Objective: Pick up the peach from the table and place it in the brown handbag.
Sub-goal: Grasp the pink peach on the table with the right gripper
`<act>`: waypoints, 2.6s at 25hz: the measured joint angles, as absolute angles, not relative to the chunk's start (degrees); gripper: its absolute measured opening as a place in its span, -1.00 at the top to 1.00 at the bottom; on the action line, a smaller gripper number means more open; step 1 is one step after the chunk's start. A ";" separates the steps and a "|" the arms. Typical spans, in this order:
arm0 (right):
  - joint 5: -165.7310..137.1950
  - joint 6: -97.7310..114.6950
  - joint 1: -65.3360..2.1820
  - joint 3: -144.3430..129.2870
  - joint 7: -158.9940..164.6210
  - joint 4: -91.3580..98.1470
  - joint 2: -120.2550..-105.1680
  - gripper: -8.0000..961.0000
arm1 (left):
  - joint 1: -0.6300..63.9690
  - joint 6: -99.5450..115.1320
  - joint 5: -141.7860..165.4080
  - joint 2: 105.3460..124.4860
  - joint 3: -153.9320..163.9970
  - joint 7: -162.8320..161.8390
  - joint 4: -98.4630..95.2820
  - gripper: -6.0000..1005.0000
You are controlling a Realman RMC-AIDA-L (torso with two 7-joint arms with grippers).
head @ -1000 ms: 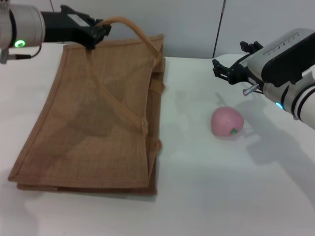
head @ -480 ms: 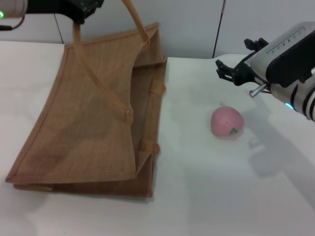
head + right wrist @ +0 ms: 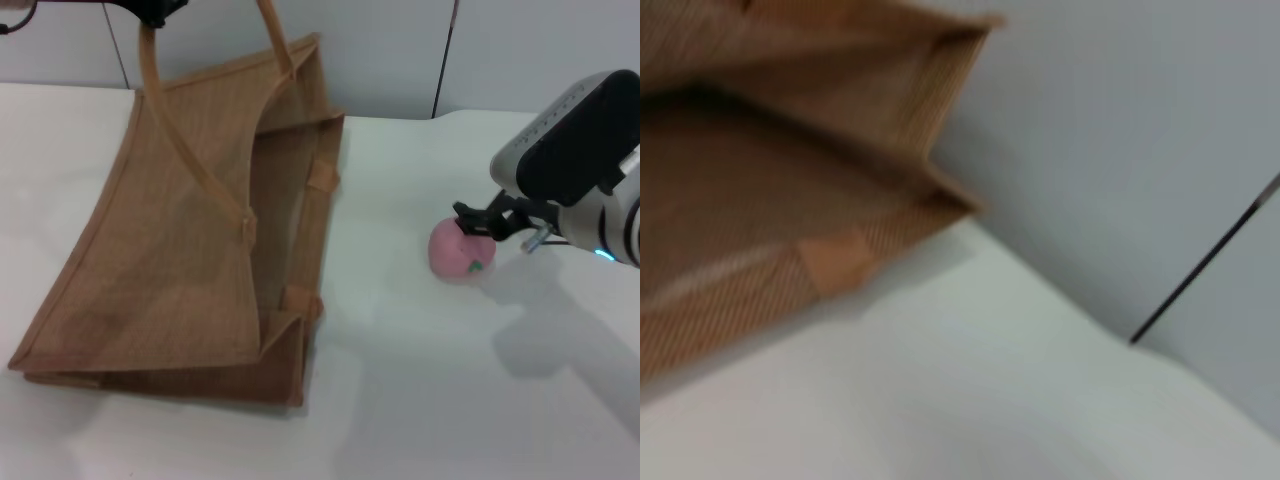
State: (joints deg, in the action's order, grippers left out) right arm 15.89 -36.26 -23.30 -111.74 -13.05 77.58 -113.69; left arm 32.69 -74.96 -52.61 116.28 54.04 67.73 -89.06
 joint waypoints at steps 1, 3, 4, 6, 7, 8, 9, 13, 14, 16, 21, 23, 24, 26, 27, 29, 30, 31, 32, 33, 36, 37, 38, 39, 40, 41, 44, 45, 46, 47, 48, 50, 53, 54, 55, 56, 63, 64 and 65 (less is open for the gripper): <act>16.29 -38.71 -23.30 -111.24 -13.72 78.74 -113.68 -0.81 | 32.69 -74.96 -52.61 116.28 54.04 67.73 -89.06 0.75; 18.72 -43.56 -23.27 -110.06 -16.07 81.44 -113.70 -0.81 | 33.50 -76.75 -52.15 116.27 53.80 67.56 -89.37 0.75; 22.08 -47.33 -23.24 -108.81 -18.72 83.66 -113.72 -0.81 | 33.68 -77.20 -51.55 116.27 53.75 67.50 -89.75 0.75; 23.75 -49.04 -23.26 -107.93 -20.05 84.69 -113.75 -0.81 | 33.81 -77.55 -50.74 116.32 53.74 67.41 -90.39 0.75; 25.31 -50.73 -23.31 -107.07 -21.20 85.40 -113.80 -0.81 | 33.92 -77.81 -50.38 116.36 53.73 67.38 -90.69 0.75; 26.53 -51.94 -23.37 -106.25 -22.04 85.98 -113.85 -0.81 | 34.05 -78.12 -50.08 116.39 53.72 67.35 -90.94 0.75; 28.14 -53.32 -23.44 -105.38 -22.94 86.32 -113.90 -0.81 | 34.19 -78.37 -49.97 116.38 53.71 67.34 -91.12 0.75; 30.59 -56.62 -24.64 -103.46 -24.94 84.80 -114.23 -0.81 | 34.92 -79.26 -49.78 116.37 53.72 67.11 -92.02 0.75; 30.59 -57.31 -25.22 -103.10 -24.96 83.85 -114.37 -0.81 | 35.06 -79.42 -49.76 116.35 53.77 66.92 -92.34 0.75; 30.52 -57.92 -26.55 -102.47 -24.97 81.39 -114.69 -0.81 | 35.16 -79.78 -49.72 116.32 53.81 66.75 -92.75 0.75; 30.55 -57.77 -28.45 -101.84 -25.05 77.55 -115.37 -0.82 | 35.21 -80.88 -49.65 116.34 53.89 66.64 -93.50 0.75; 30.51 -57.72 -28.77 -101.83 -25.05 77.48 -115.41 -0.82 | 35.43 -81.03 -49.65 116.37 54.14 66.63 -93.58 0.75; 30.52 -57.72 -28.94 -101.82 -25.05 77.44 -115.41 -0.82 | 35.56 -81.18 -49.65 116.37 54.19 66.62 -93.58 0.75; 30.57 -57.65 -29.30 -101.81 -25.05 77.38 -115.42 -0.82 | 35.68 -81.60 -49.58 116.36 54.21 66.61 -93.58 0.75; 30.58 -57.57 -29.50 -101.80 -25.03 77.27 -115.46 -0.82 | 35.73 -81.82 -49.52 116.35 54.23 66.61 -93.58 0.75; 30.58 -57.45 -30.11 -101.59 -25.02 76.49 -115.54 -0.82 | 35.80 -82.03 -49.48 116.34 54.29 66.61 -93.58 0.75; 30.64 -57.43 -30.65 -101.38 -25.02 75.55 -115.57 -0.82 | 35.91 -82.17 -49.48 116.33 54.36 66.61 -93.58 0.75; 30.76 -57.43 -31.21 -101.24 -25.02 74.66 -115.58 -0.82 | 35.98 -82.32 -49.48 116.32 54.38 66.61 -93.59 0.75; 30.86 -57.43 -31.73 -101.12 -25.02 73.78 -115.59 -0.82 | 36.04 -82.44 -49.48 116.32 54.40 66.61 -93.61 0.75; 30.95 -57.39 -32.18 -101.11 -25.01 72.81 -115.64 -0.83 | 36.08 -82.45 -49.47 116.32 54.40 66.61 -93.62 0.75; 31.00 -56.73 -32.60 -101.45 -24.99 71.33 -115.73 -0.82 | 36.42 -82.45 -48.75 116.37 54.40 66.61 -93.65 0.75; 31.04 -56.45 -32.73 -101.55 -24.98 70.85 -115.74 -0.82 | 36.52 -82.45 -48.53 116.41 54.41 66.61 -93.65 0.75; 31.13 -56.19 -32.91 -101.61 -24.98 70.27 -115.75 -0.82 | 36.62 -82.45 -48.30 116.43 54.41 66.62 -93.66 0.75; 31.35 -55.87 -33.14 -101.63 -24.98 69.57 -115.75 -0.82 | 36.65 -82.45 -48.18 116.43 54.41 66.65 -93.67 0.75; 31.71 -55.54 -33.37 -101.67 -25.01 68.99 -115.75 -0.82 | 36.67 -82.45 -48.15 116.44 54.41 66.68 -93.67 0.75; 32.15 -55.17 -33.58 -101.69 -25.06 68.45 -115.75 -0.82 | 36.67 -82.45 -48.15 116.44 54.40 66.72 -93.66 0.75; 33.50 -53.50 -34.54 -101.83 -25.70 66.35 -115.75 -0.81 | 36.67 -82.45 -48.15 116.45 54.41 66.84 -93.64 0.75; 33.50 -53.50 -34.54 -101.83 -25.70 66.35 -115.75 -0.81 | 36.67 -82.45 -48.15 116.45 54.41 66.87 -93.64 0.75; 33.72 -53.12 -34.87 -101.84 -25.82 65.75 -115.75 -0.81 | 36.67 -82.44 -48.15 116.45 54.41 66.91 -93.63 0.75; 33.88 -52.92 -35.21 -101.84 -25.88 65.23 -115.75 -0.80 | 36.68 -82.44 -48.15 116.45 54.40 66.96 -93.62 0.75; 34.05 -52.73 -35.56 -101.88 -25.93 64.69 -115.75 -0.80 | 36.74 -82.44 -48.15 116.45 54.40 67.00 -93.61 0.75; 34.21 -52.45 -36.18 -102.13 -25.98 63.71 -115.75 -0.80 | 36.95 -82.44 -48.15 116.45 54.41 67.04 -93.60 0.75; 34.24 -52.09 -36.87 -102.56 -25.99 62.29 -115.75 -0.79 | 37.19 -82.44 -48.15 116.45 54.40 67.04 -93.60 0.75; 34.25 -52.00 -37.04 -102.58 -26.00 61.93 -115.75 -0.79 | 37.23 -82.44 -48.15 116.45 54.40 66.99 -93.60 0.75; 34.26 -51.97 -37.13 -102.53 -26.00 61.69 -115.75 -0.78 | 37.25 -82.44 -48.15 116.45 54.40 66.96 -93.60 0.75; 34.26 -51.95 -37.25 -102.38 -25.98 61.43 -115.75 -0.77 | 37.25 -82.44 -48.15 116.45 54.40 66.94 -93.60 0.75; 36.09 -52.15 -37.94 -102.01 -26.02 61.18 -115.59 -0.68 | 37.22 -82.48 -48.16 116.42 54.40 67.16 -93.60 0.75; 36.10 -52.26 -38.12 -102.08 -26.02 61.04 -115.56 -0.67 | 37.26 -82.49 -48.16 116.42 54.40 67.18 -93.60 0.75; 36.04 -52.32 -38.36 -102.18 -26.02 60.79 -115.55 -0.66 | 37.28 -82.49 -48.17 116.41 54.40 67.18 -93.60 0.75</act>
